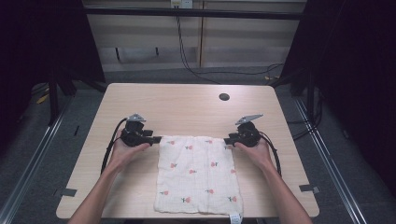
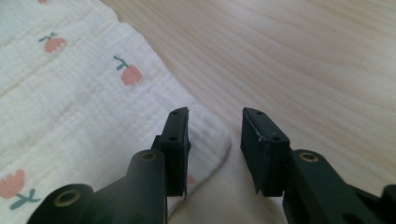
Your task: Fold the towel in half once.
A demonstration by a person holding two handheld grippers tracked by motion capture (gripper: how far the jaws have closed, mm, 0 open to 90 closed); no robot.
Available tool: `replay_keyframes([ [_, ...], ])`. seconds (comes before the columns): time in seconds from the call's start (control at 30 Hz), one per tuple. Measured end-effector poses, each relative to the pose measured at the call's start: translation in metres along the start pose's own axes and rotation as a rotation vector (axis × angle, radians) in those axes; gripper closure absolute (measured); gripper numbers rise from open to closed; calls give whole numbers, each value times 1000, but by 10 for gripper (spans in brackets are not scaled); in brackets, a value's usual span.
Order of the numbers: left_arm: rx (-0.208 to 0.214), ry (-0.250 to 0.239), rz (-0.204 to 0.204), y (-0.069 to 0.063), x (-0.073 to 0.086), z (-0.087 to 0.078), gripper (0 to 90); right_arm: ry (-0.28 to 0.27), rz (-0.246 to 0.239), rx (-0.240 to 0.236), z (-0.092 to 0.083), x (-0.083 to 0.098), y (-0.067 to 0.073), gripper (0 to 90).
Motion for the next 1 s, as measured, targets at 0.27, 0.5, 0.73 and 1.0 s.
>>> replay_keyframes([
  [0.27,-17,-21,-39,14,-1,10,405,-6,-22,22,7,0,4,772],
  [0.5,13,-2,-21,15,-1,23,482,-37,-7,11,6,3,3,860],
  [0.73,7,11,21,8,-3,28,540,-34,12,-5,5,4,4,861],
  [1.0,10,17,25,6,-1,33,683,-46,13,-21,0,5,3,862],
])
Point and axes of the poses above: each handheld gripper's, and its own axes: z roughly forward along the jaws, x roughly out of its underside, y roughly to its left, the point moved 1 cm from there along z, roughly forward along the jaws, and after that the axes turned 3 degrees about y, right-handed, at the moved point
